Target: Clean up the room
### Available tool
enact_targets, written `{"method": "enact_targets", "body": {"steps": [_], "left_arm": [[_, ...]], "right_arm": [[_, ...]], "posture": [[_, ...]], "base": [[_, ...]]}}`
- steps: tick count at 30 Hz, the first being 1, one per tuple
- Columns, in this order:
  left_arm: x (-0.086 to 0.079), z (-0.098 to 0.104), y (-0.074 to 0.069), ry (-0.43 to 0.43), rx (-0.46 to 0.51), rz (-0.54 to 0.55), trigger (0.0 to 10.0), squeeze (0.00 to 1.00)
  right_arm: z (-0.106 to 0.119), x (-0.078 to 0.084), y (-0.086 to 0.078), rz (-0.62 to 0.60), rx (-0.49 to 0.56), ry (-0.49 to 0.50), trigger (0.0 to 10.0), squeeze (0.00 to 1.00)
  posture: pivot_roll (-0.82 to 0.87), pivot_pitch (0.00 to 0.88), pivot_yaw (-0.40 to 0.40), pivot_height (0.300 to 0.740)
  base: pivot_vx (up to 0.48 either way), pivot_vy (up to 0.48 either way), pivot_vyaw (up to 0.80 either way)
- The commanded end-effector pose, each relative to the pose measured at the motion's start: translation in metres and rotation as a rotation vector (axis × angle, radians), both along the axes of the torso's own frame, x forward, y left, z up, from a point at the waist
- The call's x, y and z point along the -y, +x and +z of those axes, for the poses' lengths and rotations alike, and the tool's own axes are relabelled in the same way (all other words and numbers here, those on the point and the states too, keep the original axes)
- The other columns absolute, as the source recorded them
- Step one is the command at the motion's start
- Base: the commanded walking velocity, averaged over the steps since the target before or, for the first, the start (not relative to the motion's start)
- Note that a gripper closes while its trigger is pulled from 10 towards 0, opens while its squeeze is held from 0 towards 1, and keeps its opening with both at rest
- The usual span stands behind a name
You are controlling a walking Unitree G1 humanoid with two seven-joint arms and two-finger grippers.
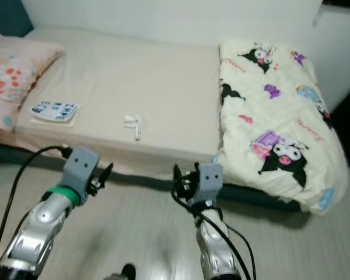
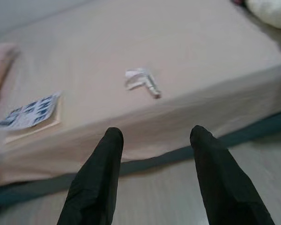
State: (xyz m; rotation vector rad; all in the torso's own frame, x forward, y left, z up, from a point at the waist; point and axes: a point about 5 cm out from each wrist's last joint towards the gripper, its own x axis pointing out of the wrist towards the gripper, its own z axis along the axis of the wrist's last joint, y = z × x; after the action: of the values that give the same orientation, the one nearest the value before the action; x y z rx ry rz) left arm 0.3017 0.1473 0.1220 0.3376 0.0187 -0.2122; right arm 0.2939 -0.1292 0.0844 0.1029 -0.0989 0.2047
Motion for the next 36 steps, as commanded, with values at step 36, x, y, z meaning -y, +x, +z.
{"method": "enact_targets", "body": {"steps": [36], "left_arm": [[0.015,0.01,0.034,-0.119,0.07,0.155,10.0,0.0]], "right_arm": [[0.037,0.025,0.006,-0.054,0.106,-0.053,10.0,0.0]], "posture": [[-0.05,0.137,-0.019,0.737]], "base": [[0.436,0.0,0.13]]}}
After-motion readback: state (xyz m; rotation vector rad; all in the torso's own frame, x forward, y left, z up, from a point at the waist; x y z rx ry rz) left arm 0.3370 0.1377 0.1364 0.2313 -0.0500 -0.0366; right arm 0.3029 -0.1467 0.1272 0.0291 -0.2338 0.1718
